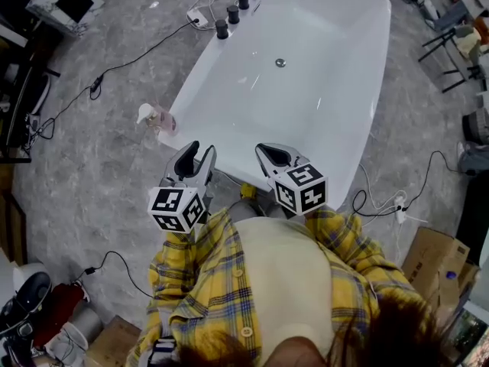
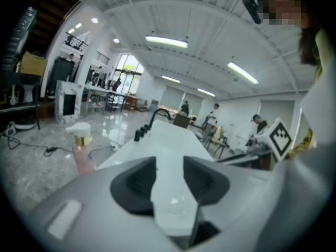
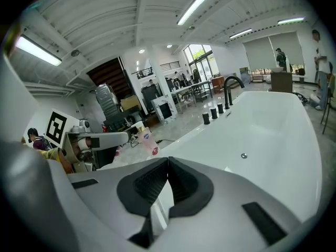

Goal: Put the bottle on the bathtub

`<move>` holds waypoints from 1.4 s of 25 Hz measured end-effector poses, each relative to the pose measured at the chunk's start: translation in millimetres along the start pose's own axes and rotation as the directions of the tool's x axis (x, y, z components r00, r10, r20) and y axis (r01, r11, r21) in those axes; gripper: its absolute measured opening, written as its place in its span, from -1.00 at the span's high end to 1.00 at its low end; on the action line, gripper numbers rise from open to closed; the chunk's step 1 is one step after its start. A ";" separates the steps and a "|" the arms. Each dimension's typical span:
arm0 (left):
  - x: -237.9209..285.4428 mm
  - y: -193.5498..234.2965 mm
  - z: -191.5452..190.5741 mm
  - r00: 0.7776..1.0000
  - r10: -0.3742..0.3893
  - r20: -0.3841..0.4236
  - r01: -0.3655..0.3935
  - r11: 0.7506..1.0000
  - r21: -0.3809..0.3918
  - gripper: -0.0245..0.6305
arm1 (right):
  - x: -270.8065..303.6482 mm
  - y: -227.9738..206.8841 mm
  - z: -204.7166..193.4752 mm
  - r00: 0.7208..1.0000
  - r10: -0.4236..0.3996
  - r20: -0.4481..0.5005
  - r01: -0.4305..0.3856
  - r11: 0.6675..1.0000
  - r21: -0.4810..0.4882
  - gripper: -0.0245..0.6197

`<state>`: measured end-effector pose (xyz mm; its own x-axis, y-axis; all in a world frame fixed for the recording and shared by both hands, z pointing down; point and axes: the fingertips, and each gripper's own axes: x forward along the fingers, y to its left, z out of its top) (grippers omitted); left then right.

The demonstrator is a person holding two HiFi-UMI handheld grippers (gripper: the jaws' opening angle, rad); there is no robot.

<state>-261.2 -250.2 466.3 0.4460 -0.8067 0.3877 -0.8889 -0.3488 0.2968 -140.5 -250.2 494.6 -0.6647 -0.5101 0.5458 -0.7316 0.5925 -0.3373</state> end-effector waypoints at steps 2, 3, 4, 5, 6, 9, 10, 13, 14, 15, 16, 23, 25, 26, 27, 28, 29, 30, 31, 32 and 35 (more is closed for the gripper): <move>1.3 -6.7 -1.1 1.000 -0.018 -0.006 0.018 1.000 0.002 0.51 | -2.7 -1.7 0.6 1.000 -0.008 0.007 0.008 1.000 0.003 0.88; 1.9 -9.0 -1.1 1.000 -0.023 -0.005 0.023 1.000 0.002 0.57 | -3.9 -2.5 1.1 1.000 -0.011 0.010 0.011 1.000 0.004 0.88; 2.5 -10.7 -0.9 1.000 -0.026 -0.003 0.026 1.000 0.002 0.66 | -4.7 -3.3 1.5 1.000 -0.015 0.013 0.015 1.000 0.005 0.88; 3.0 -12.1 -0.6 1.000 -0.031 -0.001 0.031 1.000 0.001 0.76 | -5.3 -4.0 1.8 1.000 -0.019 0.014 0.019 1.000 0.006 0.88; 3.4 -13.7 -0.7 0.999 -0.038 -0.002 0.038 0.999 0.001 0.79 | -5.6 -4.4 1.9 1.000 -0.023 0.015 0.022 1.000 0.006 0.88; 4.5 -17.5 -1.9 0.998 -0.061 -0.015 0.061 0.998 0.004 0.85 | -5.8 -4.3 1.8 0.999 -0.031 0.011 0.031 1.000 0.003 0.88; 5.0 -18.1 -2.3 0.998 -0.065 -0.018 0.066 0.998 0.006 0.87 | -5.8 -4.3 1.8 0.999 -0.033 0.011 0.033 0.999 0.003 0.88; 7.0 -18.8 -4.8 0.997 -0.070 -0.027 0.070 0.998 0.007 0.89 | -6.8 -5.9 0.9 0.999 -0.045 0.011 0.045 0.999 -0.002 0.88; 7.7 -19.1 -5.7 0.997 -0.071 -0.030 0.071 0.997 0.005 0.88 | -7.5 -6.9 0.6 0.999 -0.050 0.010 0.050 0.999 -0.004 0.88; 8.3 -19.5 -6.6 0.997 -0.073 -0.035 0.073 0.997 0.003 0.89 | -8.2 -7.9 0.4 0.998 -0.055 0.010 0.055 0.998 -0.006 0.88; 8.7 -20.0 -7.3 0.996 -0.075 -0.039 0.075 0.997 0.002 0.89 | -8.9 -8.9 0.6 0.998 -0.060 0.010 0.060 0.998 -0.007 0.88; 14.3 -18.0 -10.8 0.995 -0.080 -0.066 0.080 0.997 0.007 0.89 | -7.6 -13.5 6.7 0.997 -0.075 0.022 0.075 0.997 0.006 0.88; 16.1 -18.9 -11.2 0.994 -0.081 -0.073 0.082 0.997 0.016 0.89 | -7.7 -14.7 7.7 0.997 -0.077 0.024 0.077 0.997 0.009 0.88; 17.0 -19.4 -11.0 0.994 -0.081 -0.076 0.083 0.996 0.021 0.89 | -7.9 -15.4 8.8 0.997 -0.078 0.026 0.078 0.997 0.009 0.88; 17.7 -19.8 -10.6 0.994 -0.081 -0.077 0.083 0.996 0.026 0.88 | -8.1 -16.0 10.1 0.996 -0.079 0.028 0.079 0.997 0.010 0.88; 18.2 -20.0 -10.2 0.994 -0.081 -0.078 0.083 0.996 0.028 0.88 | -8.3 -16.5 11.5 0.996 -0.080 0.029 0.079 0.997 0.009 0.88; 18.6 -19.9 -9.9 0.994 -0.081 -0.078 0.083 0.996 0.028 0.89 | -8.4 -16.8 12.9 0.996 -0.080 0.031 0.080 0.997 0.009 0.88; 18.9 -19.6 -9.9 0.994 -0.080 -0.078 0.082 0.996 0.027 0.89 | -8.4 -17.2 14.0 0.996 -0.080 0.032 0.080 0.997 0.010 0.88; 19.4 -19.2 -10.1 0.994 -0.079 -0.079 0.081 0.996 0.026 0.89 | -8.3 -17.7 15.0 0.996 -0.080 0.034 0.079 0.997 0.010 0.88; 20.1 -18.6 -10.4 0.994 -0.077 -0.081 0.079 0.997 0.026 0.89 | -8.1 -18.2 15.9 0.996 -0.080 0.035 0.079 0.997 0.011 0.88; 21.8 -16.8 -11.6 0.994 -0.067 -0.089 0.070 0.997 0.028 0.89 | -7.9 -20.2 17.9 0.996 -0.081 0.036 0.080 0.997 0.013 0.88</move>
<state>-235.3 -256.4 479.9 0.5119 -0.7359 0.4431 -0.8583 -0.4171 0.2989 -123.2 -269.2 483.4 -0.6086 -0.5782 0.5434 -0.7845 0.5414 -0.3024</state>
